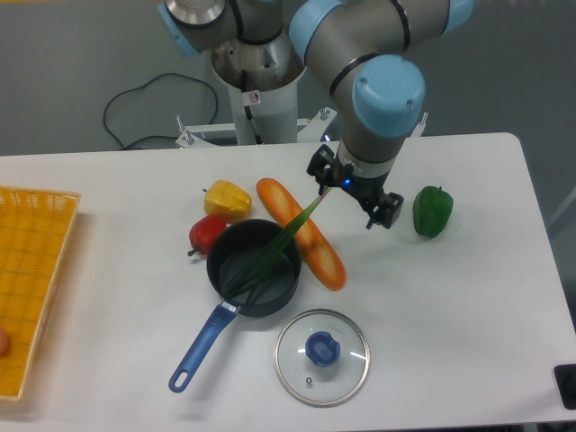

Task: Place the green onion in the pot
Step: 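Open the gripper to release the onion and lift away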

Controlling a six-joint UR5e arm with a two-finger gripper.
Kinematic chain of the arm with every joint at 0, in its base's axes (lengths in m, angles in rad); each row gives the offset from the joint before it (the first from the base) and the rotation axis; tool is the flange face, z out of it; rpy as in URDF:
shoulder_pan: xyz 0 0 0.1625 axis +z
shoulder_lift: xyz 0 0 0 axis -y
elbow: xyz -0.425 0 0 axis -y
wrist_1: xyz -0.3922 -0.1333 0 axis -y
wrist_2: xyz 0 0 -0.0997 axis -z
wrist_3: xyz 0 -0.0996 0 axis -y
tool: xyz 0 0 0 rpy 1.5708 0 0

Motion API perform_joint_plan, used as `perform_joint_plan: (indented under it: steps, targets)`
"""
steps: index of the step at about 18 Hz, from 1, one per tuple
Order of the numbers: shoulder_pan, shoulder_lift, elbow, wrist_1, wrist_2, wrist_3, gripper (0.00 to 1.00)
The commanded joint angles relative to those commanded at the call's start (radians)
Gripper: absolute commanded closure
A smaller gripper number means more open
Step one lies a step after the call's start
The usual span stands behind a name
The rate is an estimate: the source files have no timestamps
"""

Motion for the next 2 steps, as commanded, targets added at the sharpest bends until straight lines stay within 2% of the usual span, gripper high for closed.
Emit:
perform_joint_plan:
  steps: [2]
  targets:
    - [0.0, 0.0, 0.0, 0.0, 0.0, 0.0, 0.0]
